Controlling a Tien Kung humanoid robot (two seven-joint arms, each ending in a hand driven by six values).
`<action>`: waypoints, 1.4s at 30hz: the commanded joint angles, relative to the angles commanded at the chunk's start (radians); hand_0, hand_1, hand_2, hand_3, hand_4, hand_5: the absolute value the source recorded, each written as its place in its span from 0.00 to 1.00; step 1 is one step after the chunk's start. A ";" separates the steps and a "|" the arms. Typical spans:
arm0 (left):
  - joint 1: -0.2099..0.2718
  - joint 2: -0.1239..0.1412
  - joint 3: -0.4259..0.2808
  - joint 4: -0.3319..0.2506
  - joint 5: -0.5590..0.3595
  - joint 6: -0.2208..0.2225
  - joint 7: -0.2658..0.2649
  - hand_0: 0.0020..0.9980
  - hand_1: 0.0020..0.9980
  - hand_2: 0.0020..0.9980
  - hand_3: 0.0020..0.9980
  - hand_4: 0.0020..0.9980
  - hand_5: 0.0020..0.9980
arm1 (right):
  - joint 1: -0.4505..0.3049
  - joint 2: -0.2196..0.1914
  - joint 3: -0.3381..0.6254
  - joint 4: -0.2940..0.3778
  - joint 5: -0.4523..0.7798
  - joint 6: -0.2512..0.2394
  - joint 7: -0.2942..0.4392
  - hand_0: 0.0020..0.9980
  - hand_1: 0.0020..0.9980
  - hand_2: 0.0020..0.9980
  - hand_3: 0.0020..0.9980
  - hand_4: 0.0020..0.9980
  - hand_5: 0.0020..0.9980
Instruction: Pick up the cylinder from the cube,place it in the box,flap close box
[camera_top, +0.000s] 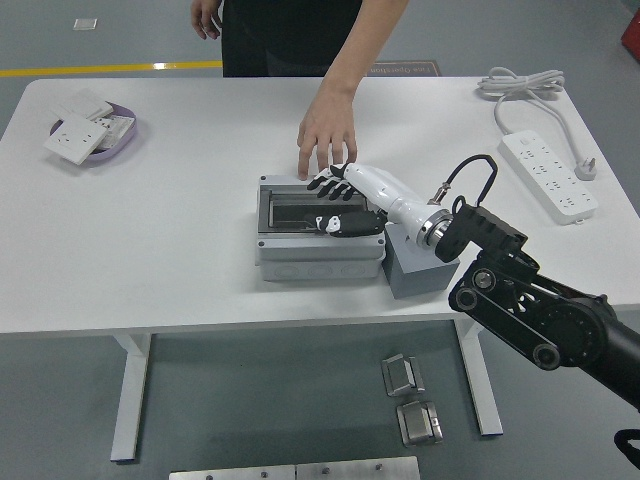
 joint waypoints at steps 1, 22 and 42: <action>0.000 0.000 0.000 0.000 0.000 0.000 0.000 0.57 0.62 0.60 0.62 0.64 0.16 | -0.011 -0.007 0.020 0.008 -0.007 0.000 0.001 0.58 0.62 0.64 0.69 0.76 0.44; 0.021 -0.006 0.020 0.000 -0.019 0.001 0.002 0.57 0.62 0.60 0.62 0.64 0.17 | -0.285 -0.043 0.546 0.053 0.159 -0.023 0.112 0.58 0.63 0.64 0.68 0.75 0.43; 0.028 -0.012 0.025 0.000 -0.025 0.003 0.002 0.57 0.62 0.60 0.61 0.64 0.17 | -0.347 -0.011 0.727 0.069 0.346 -0.070 0.177 0.60 0.65 0.66 0.68 0.75 0.42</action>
